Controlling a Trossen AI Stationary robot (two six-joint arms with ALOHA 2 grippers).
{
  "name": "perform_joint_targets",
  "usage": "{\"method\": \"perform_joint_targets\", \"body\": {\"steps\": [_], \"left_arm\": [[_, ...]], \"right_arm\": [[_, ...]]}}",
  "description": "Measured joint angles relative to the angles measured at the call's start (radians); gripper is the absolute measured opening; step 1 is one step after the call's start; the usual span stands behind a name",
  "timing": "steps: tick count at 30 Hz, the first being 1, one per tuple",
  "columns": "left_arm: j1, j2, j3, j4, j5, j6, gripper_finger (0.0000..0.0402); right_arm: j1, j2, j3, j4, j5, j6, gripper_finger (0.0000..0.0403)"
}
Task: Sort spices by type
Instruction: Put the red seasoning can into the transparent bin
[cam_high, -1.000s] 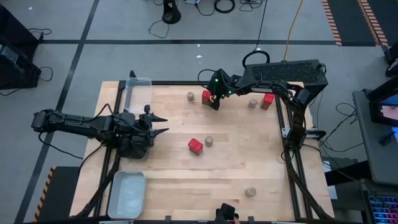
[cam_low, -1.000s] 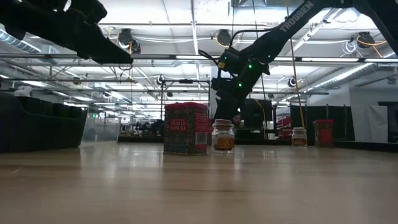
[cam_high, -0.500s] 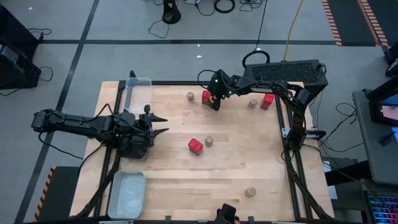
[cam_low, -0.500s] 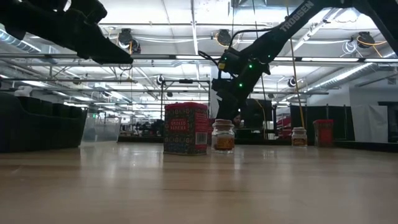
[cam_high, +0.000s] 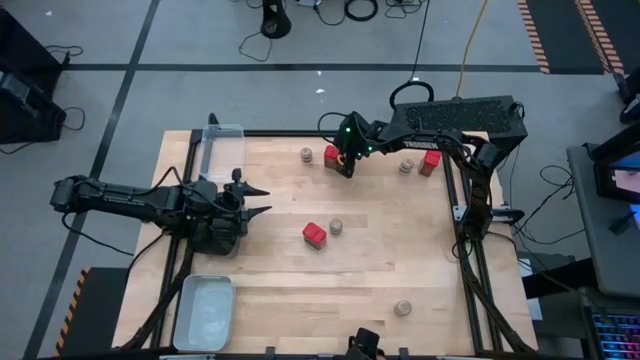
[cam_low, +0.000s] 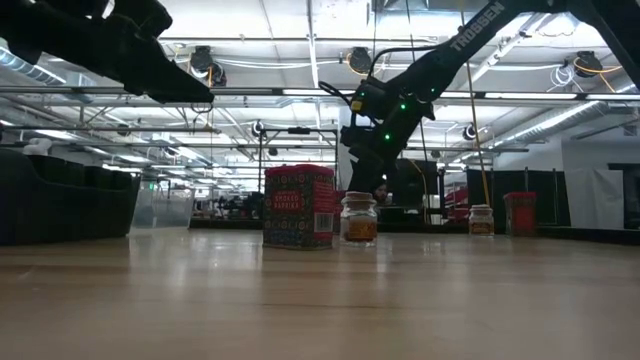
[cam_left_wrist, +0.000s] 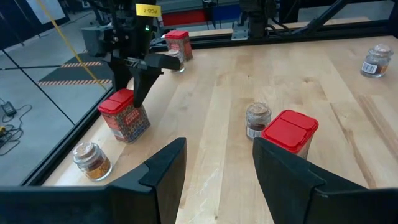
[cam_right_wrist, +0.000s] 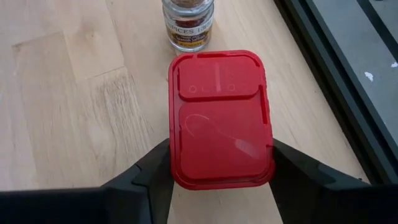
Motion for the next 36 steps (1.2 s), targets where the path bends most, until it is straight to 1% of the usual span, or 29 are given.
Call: {"method": "perform_joint_targets", "body": {"steps": [6, 12, 17, 22, 25, 29, 33, 36], "left_arm": [[0.000, 0.000, 0.000, 0.000, 0.000, -0.003, 0.0192], [0.000, 0.000, 0.000, 0.015, 0.004, -0.006, 0.0192], [0.000, 0.000, 0.000, 0.055, 0.006, -0.008, 0.0192], [0.000, -0.001, 0.005, 0.102, 0.010, -0.051, 0.0192], [0.000, 0.000, 0.036, 0.105, 0.022, -0.056, 0.0192], [0.000, 0.008, 0.096, 0.105, 0.095, -0.032, 0.0192], [0.001, 0.046, 0.180, 0.070, 0.091, -0.011, 0.0192], [0.001, 0.098, 0.253, 0.008, 0.089, 0.003, 0.0192]], "right_arm": [[0.000, -0.016, 0.000, -0.019, 0.000, 0.002, 0.0194], [0.015, -0.087, 0.000, -0.044, 0.001, 0.000, 0.0194], [0.051, -0.166, 0.000, -0.101, 0.000, 0.001, 0.0194], [0.114, -0.235, 0.000, -0.164, 0.000, 0.010, 0.0194], [0.159, -0.266, 0.000, -0.184, -0.001, 0.027, 0.0194], [0.229, -0.282, 0.000, -0.188, 0.003, 0.031, 0.0193], [0.302, -0.283, 0.000, -0.169, 0.006, 0.029, 0.0193], [0.357, -0.283, 0.000, -0.149, 0.058, 0.017, 0.0193]]}}
